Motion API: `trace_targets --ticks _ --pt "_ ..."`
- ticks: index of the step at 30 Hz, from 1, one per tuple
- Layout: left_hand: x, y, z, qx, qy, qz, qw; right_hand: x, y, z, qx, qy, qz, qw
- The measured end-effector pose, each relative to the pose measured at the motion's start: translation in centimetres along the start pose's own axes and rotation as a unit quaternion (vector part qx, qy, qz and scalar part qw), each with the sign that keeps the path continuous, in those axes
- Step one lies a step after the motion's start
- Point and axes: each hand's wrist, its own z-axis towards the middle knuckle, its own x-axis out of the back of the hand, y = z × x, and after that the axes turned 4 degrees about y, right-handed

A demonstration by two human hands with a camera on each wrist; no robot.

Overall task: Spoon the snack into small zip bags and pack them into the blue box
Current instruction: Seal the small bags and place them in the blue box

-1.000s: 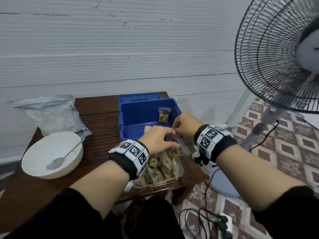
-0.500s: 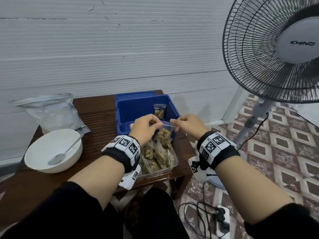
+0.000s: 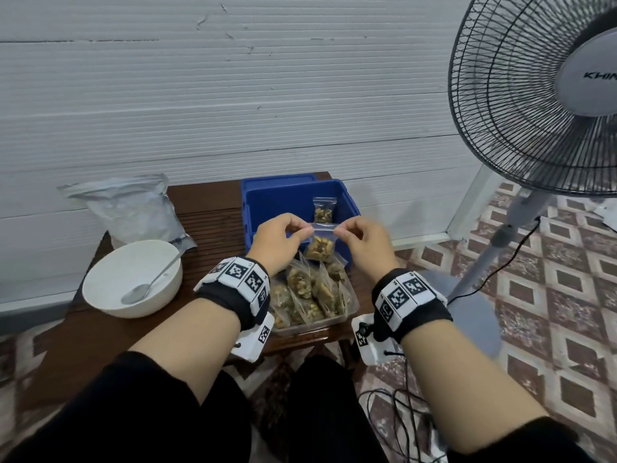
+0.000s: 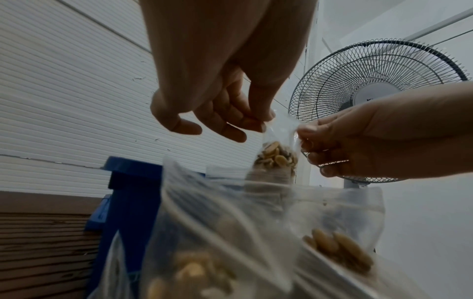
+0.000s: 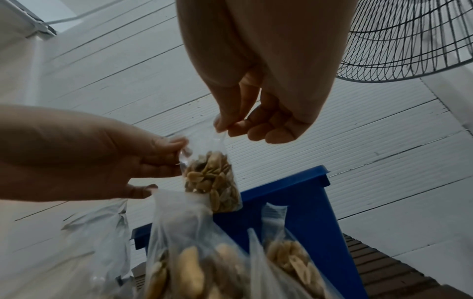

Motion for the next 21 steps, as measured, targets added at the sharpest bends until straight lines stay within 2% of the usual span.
trace_targets --ticks 4,9,12,16,21 --pt "0.5 -0.1 -0.3 0.007 -0.002 0.003 1.0 -0.6 -0.1 -0.3 0.013 0.011 0.009 1.0" --pt "0.5 0.1 -0.5 -0.018 -0.042 -0.016 0.999 -0.9 -0.2 -0.3 0.01 0.009 0.017 1.0" --pt "0.2 -0.1 -0.4 -0.031 -0.033 0.003 0.999 -1.1 -0.4 -0.4 0.033 -0.005 0.002 0.999" --pt "0.3 -0.3 -0.2 -0.031 -0.014 0.019 0.999 -1.1 -0.3 -0.5 0.033 -0.005 0.035 0.999" --pt "0.4 -0.6 -0.4 -0.03 -0.019 -0.005 0.999 -1.2 -0.3 -0.4 0.054 -0.004 0.006 0.999"
